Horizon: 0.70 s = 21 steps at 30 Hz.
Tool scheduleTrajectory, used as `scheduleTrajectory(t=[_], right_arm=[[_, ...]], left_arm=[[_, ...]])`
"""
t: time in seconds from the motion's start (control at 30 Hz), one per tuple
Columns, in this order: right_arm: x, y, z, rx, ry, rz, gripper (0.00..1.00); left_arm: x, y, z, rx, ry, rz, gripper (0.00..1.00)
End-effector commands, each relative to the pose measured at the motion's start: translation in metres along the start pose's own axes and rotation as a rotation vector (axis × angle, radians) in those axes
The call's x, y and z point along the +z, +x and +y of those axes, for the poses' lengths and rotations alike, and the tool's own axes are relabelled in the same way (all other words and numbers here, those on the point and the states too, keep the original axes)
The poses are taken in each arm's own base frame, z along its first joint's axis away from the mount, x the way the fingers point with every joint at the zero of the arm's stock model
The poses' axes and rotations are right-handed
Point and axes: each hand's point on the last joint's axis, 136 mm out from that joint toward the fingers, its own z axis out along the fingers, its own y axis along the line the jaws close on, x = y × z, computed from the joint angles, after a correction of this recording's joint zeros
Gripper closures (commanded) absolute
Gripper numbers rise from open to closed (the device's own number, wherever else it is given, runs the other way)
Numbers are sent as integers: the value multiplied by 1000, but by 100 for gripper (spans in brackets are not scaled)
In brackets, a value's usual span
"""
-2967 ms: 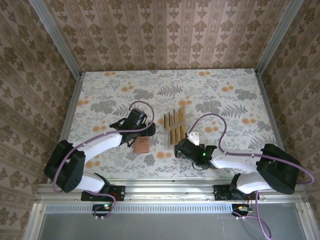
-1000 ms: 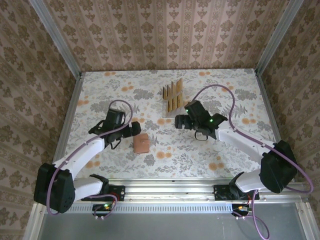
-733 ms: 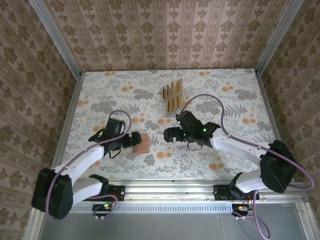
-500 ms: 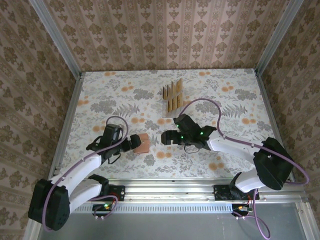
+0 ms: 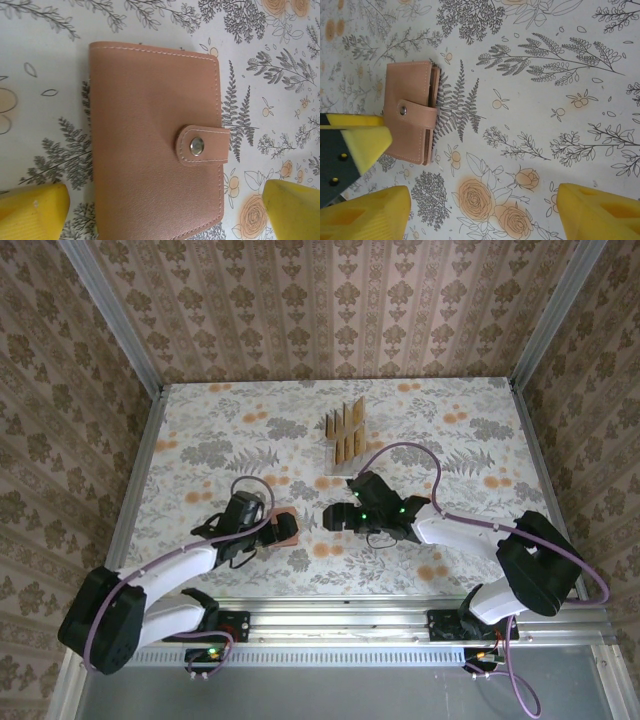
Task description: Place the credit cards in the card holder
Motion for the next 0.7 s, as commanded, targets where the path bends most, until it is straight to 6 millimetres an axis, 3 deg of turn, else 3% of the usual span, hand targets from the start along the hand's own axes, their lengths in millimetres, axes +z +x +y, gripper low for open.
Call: scheduleTrajectory(t=[0.0,0.3,0.43,0.67], right_arm=[[3,4,-4,21,-13,12,23],[6,5,-9,37,-18,18,29],[12,6,-3,49,-44,37,34],[33,9,15,62,-87,82,38]], left_arm=[[-1,-19,-25,0,52,-62,0],[7,-16,-55,34,99,-47,0],[3,-19,-48,40,64,-62,0],[-18,-40,-20,18,-20,-122,0]])
